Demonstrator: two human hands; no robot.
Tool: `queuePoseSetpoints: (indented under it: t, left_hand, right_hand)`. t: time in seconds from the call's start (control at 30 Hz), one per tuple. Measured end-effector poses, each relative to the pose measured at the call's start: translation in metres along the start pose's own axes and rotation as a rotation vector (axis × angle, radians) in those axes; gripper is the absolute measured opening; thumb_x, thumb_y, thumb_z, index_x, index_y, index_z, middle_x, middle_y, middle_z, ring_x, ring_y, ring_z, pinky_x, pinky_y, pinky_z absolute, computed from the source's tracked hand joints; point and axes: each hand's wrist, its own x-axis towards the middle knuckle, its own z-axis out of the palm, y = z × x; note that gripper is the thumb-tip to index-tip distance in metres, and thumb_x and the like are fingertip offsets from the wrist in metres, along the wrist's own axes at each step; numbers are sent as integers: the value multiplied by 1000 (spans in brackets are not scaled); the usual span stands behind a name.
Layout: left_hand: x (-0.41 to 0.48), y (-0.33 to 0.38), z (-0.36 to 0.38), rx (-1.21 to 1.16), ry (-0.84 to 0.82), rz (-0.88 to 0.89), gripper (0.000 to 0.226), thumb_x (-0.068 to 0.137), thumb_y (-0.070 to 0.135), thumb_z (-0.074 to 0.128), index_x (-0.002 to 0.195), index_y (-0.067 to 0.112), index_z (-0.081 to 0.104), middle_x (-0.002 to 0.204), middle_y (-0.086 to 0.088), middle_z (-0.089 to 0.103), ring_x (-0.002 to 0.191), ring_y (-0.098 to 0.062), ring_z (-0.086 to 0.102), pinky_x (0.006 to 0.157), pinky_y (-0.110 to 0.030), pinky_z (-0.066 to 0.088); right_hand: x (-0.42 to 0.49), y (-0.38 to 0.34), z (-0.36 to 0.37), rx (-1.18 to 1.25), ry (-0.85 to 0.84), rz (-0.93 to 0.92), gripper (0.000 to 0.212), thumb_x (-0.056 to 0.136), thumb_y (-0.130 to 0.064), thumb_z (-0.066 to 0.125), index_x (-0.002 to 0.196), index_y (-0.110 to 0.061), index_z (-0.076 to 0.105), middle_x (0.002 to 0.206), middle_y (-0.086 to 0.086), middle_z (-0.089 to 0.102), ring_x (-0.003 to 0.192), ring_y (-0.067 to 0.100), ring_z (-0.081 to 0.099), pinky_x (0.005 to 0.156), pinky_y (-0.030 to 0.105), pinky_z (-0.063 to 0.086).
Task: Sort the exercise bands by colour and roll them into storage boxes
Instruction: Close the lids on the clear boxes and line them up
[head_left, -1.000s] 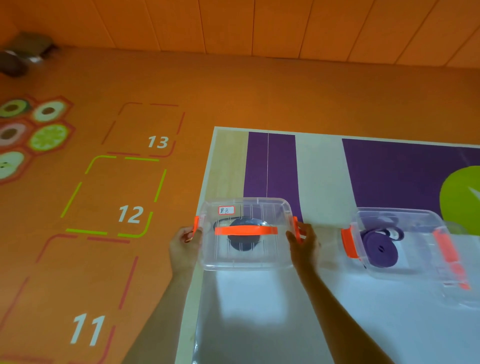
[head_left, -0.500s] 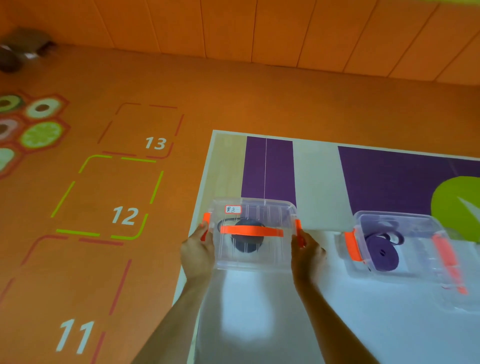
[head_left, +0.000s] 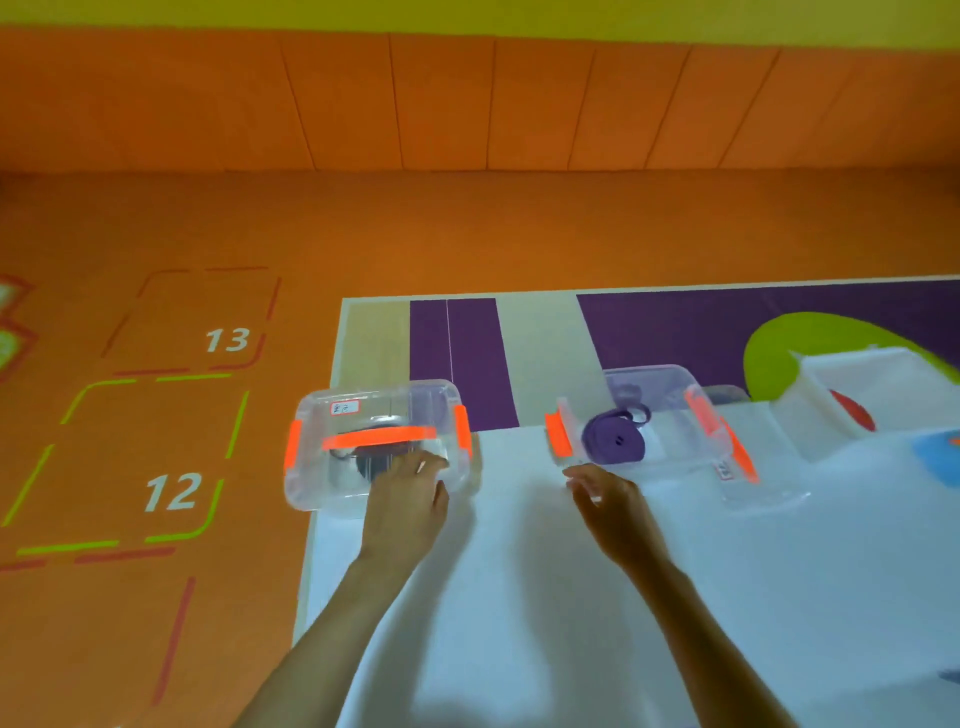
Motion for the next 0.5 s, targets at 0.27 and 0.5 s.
queuePoseSetpoints:
  t: [0.27,0.5]
  left_hand:
    - [-31,183,65,145,-96,114,34,69,7,86,100,18,76,99,0,73,89,-28,71,65,-41,56]
    - [-27,265,114,193,-240,159,25,72,17,86,93,22,74,94,4,67,85,-24,67,61,-38,54]
  right_hand:
    - [-62,166,-117,-36,-18,156,20,97,-19,63,108,-30,76,105,-6,79,93,20,75,83,37,59]
    - [-50,252,-170,-35,-29,326,18,97,-22,63,107,-27,77,102,1,79,96,28,74,78,36,57]
